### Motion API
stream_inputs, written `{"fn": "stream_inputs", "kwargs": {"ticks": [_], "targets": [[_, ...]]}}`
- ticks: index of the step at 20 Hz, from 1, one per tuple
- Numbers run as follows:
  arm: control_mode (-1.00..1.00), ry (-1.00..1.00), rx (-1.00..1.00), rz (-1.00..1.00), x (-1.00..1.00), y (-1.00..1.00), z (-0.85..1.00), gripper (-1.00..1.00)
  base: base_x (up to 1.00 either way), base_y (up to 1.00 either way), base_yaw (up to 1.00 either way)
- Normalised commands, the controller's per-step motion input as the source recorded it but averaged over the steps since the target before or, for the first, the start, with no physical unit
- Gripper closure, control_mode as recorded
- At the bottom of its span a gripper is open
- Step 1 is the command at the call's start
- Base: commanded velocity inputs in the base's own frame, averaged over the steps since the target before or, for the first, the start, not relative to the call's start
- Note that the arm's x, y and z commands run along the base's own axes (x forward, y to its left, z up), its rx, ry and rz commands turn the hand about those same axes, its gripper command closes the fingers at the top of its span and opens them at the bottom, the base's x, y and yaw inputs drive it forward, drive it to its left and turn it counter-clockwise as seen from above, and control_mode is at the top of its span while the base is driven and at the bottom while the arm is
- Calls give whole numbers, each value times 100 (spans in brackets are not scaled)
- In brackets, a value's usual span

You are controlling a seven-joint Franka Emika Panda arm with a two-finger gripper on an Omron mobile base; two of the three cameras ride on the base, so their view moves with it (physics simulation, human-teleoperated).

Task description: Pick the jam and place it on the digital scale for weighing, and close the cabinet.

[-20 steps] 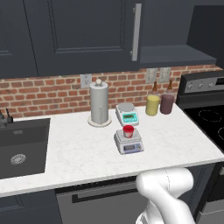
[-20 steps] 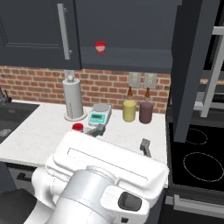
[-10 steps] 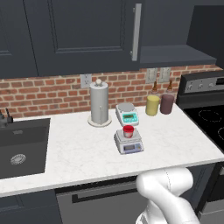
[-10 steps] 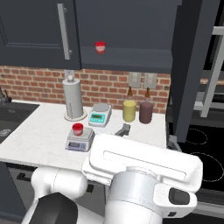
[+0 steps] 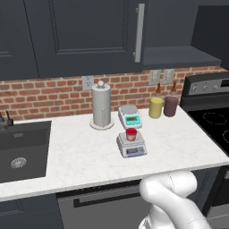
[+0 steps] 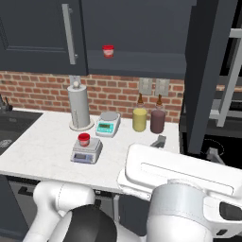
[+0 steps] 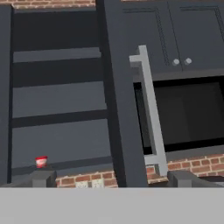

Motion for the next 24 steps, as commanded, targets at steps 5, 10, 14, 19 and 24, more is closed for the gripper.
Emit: {"fn": "stream_inputs", "kwargs": {"ticks": [5,10,14,19,24], "targets": [[-100,6,0,4,23,-17,1,-100,0,0,0],[-100,1,0,10,5,-8,0,-100,0,0,0],[-100,0,0,16,0,0,0,-100,0,0,0],[-100,2,0,20,1,2,0,-100,0,0,0],[-100,4,0,25,16,20,0,-100,0,0,0]]}}
